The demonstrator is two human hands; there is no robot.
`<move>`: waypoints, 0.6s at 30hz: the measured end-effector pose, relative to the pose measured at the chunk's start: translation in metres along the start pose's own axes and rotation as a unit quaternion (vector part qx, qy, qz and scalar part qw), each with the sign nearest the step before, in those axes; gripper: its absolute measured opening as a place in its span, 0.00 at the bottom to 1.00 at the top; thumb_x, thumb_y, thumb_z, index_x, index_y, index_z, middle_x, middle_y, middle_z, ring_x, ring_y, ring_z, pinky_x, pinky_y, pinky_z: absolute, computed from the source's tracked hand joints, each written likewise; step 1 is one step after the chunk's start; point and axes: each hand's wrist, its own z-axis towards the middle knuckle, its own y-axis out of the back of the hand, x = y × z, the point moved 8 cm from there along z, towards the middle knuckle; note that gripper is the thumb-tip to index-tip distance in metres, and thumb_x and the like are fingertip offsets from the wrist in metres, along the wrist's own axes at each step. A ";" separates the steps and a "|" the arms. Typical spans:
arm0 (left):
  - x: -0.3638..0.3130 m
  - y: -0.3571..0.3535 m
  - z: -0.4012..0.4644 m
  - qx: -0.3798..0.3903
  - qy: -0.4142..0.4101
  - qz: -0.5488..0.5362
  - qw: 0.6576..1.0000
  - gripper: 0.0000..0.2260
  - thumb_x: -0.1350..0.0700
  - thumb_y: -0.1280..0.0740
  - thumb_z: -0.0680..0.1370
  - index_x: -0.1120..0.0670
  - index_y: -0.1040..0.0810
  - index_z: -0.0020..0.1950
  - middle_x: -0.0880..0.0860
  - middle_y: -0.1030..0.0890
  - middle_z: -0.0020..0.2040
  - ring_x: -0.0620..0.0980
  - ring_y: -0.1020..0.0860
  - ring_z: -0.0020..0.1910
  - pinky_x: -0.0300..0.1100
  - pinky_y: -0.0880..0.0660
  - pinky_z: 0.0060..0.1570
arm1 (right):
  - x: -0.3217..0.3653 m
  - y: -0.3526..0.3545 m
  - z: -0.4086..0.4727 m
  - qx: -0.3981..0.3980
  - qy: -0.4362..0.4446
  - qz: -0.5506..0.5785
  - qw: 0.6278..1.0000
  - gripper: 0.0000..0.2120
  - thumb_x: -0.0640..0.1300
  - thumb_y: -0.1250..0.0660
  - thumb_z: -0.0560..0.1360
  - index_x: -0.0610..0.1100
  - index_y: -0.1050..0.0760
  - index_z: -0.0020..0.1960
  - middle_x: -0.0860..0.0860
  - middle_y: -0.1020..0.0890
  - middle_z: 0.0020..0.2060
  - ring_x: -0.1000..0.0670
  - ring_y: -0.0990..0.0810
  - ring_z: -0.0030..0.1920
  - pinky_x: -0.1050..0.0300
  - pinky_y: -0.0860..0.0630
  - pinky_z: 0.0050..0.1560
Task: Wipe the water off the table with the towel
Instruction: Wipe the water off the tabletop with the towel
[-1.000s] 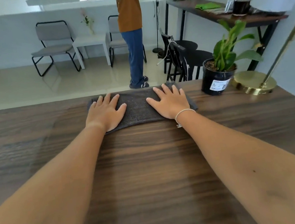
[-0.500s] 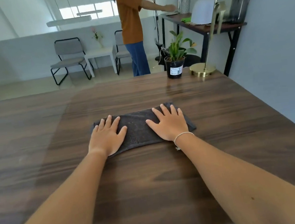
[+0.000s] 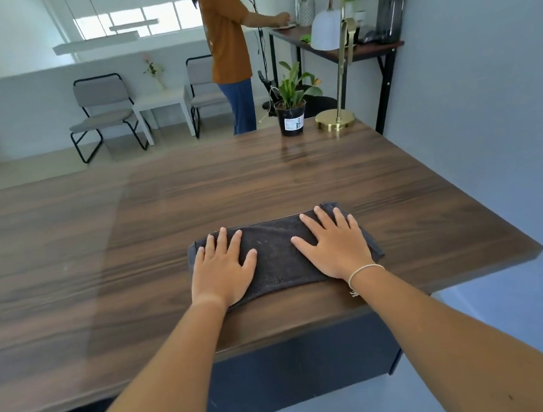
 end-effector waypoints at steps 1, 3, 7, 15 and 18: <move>-0.003 -0.001 -0.004 -0.002 -0.004 0.000 1.000 0.27 0.41 0.54 0.80 0.48 0.50 0.78 0.53 0.52 0.80 0.55 0.53 0.79 0.50 0.55 0.76 | -0.003 0.000 -0.006 -0.001 -0.002 0.000 1.000 0.31 0.66 0.56 0.77 0.57 0.49 0.77 0.52 0.50 0.79 0.44 0.55 0.78 0.45 0.59 0.76; -0.010 -0.002 -0.011 0.001 -0.015 0.001 1.000 0.27 0.41 0.54 0.80 0.48 0.50 0.78 0.53 0.52 0.80 0.55 0.53 0.79 0.49 0.55 0.76 | -0.009 0.002 -0.019 -0.005 -0.011 -0.002 1.000 0.30 0.66 0.56 0.77 0.57 0.49 0.77 0.53 0.50 0.79 0.44 0.54 0.78 0.45 0.59 0.76; -0.019 -0.004 -0.020 -0.002 -0.031 -0.004 1.000 0.27 0.41 0.54 0.80 0.48 0.51 0.78 0.53 0.52 0.80 0.54 0.53 0.79 0.49 0.56 0.76 | -0.018 0.003 -0.032 -0.013 -0.024 -0.002 1.000 0.30 0.66 0.56 0.77 0.58 0.49 0.77 0.53 0.50 0.79 0.44 0.54 0.78 0.46 0.59 0.76; -0.014 0.011 -0.012 -0.036 -0.025 -0.027 0.999 0.25 0.41 0.48 0.79 0.46 0.39 0.75 0.51 0.40 0.77 0.53 0.43 0.76 0.49 0.45 0.73 | -0.019 0.010 -0.021 -0.011 -0.019 0.012 1.000 0.30 0.67 0.52 0.77 0.57 0.45 0.76 0.53 0.47 0.78 0.44 0.52 0.78 0.44 0.56 0.76; -0.006 0.029 0.006 -0.061 0.001 -0.048 0.997 0.23 0.43 0.45 0.79 0.48 0.34 0.73 0.52 0.34 0.74 0.55 0.36 0.72 0.49 0.38 0.69 | -0.038 0.022 0.001 -0.008 -0.036 0.036 0.999 0.31 0.67 0.51 0.76 0.56 0.44 0.76 0.52 0.46 0.78 0.44 0.49 0.78 0.43 0.55 0.75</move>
